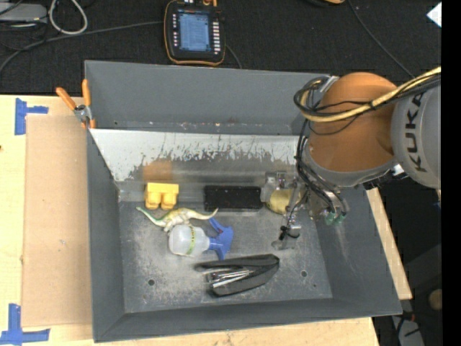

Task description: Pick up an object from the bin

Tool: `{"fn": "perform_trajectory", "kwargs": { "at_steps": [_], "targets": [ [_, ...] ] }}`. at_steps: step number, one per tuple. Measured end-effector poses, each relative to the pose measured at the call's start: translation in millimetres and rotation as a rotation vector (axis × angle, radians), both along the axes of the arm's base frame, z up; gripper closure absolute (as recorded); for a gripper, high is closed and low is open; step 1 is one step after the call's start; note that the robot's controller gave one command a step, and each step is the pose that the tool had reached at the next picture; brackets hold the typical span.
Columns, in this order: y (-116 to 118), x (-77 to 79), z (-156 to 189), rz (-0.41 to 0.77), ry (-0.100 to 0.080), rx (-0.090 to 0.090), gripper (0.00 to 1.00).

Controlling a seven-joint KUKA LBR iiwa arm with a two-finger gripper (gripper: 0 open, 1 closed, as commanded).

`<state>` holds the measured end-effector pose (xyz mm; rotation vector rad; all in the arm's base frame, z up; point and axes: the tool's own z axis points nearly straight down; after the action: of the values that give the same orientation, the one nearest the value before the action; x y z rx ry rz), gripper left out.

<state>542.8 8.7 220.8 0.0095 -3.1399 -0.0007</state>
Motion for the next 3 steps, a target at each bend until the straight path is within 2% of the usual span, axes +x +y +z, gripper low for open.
{"fn": "perform_trajectory", "kwargs": {
  "at_steps": [1, 2, 3],
  "targets": [
    [18.7, -28.6, -92.6, 0.247, 0.001, 0.001, 0.00],
    [32.3, -49.6, -78.9, 0.407, -0.004, 0.000, 0.00],
    [55.6, -48.3, -106.4, 0.509, 0.010, 0.005, 0.00]
  ]
}}
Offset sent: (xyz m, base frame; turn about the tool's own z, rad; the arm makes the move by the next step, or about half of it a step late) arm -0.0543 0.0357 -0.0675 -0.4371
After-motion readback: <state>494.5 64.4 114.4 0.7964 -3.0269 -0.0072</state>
